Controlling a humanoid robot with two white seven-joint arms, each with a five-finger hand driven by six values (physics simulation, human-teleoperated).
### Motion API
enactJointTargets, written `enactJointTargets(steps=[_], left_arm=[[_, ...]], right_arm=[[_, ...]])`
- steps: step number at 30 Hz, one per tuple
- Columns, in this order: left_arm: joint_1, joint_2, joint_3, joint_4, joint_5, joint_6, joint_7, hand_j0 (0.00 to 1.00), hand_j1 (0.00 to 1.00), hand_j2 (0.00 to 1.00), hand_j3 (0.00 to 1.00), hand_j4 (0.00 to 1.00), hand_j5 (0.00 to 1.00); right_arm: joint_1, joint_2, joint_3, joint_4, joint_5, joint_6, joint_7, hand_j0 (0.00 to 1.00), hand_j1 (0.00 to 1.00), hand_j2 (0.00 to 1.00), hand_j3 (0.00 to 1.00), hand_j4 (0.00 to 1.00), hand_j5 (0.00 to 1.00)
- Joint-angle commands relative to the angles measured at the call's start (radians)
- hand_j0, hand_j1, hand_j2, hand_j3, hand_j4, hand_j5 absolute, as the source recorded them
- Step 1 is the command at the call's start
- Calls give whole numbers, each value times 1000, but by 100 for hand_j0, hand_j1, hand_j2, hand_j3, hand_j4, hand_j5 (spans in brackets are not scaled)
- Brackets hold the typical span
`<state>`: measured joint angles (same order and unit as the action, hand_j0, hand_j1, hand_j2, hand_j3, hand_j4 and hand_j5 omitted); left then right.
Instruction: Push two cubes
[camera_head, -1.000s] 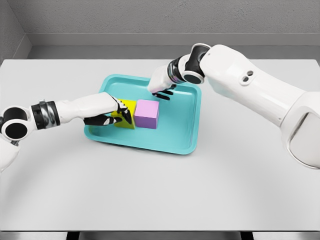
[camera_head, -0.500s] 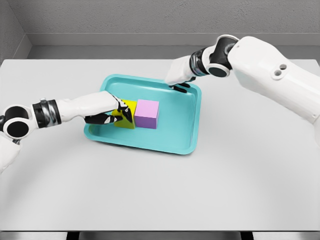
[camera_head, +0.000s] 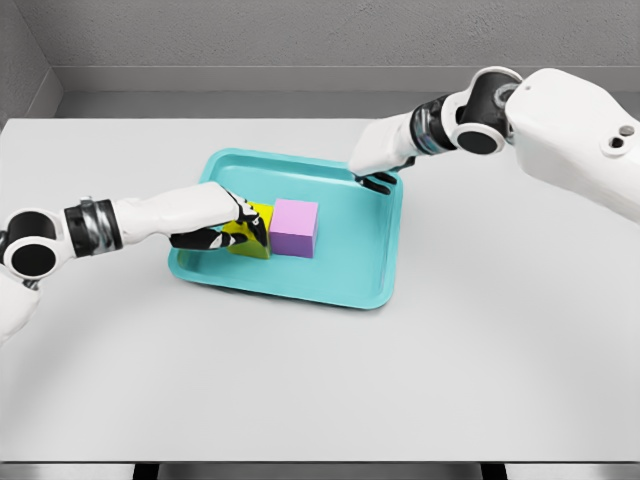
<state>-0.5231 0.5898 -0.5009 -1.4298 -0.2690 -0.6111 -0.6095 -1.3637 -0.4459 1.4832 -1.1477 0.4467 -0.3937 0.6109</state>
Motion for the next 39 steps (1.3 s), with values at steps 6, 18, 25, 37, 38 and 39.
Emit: enactJointTargets(steps=[6, 18, 25, 37, 38, 39], left_arm=[[3, 19, 5, -35, 7, 0, -1, 51, 51, 51, 51, 51, 51], [40, 197, 38, -184, 102, 0, -1, 51, 51, 51, 51, 51, 51], [115, 145, 50, -101, 103, 0, -1, 44, 44, 44, 44, 44, 44], [104, 51, 50, 58, 88, 0, -1, 46, 46, 46, 46, 46, 46], [104, 42, 50, 63, 86, 0, -1, 46, 46, 46, 46, 46, 46], [104, 41, 48, 69, 86, 0, -1, 46, 46, 46, 46, 46, 46]], right_arm=[[0, -31, -3, -7, -46, -13, 0, 22, 22, 22, 22, 22, 22], [5, -73, -9, -6, -46, -33, 0, 84, 84, 84, 84, 84, 84], [9, -154, -70, -9, -46, -42, 0, 100, 100, 100, 100, 100, 100], [15, -211, -133, -33, -48, -51, 0, 100, 100, 100, 100, 100, 100], [17, -209, -133, -32, -48, -51, 0, 100, 100, 100, 100, 100, 100], [17, -209, -133, -32, -48, -51, 0, 100, 100, 100, 100, 100, 100]])
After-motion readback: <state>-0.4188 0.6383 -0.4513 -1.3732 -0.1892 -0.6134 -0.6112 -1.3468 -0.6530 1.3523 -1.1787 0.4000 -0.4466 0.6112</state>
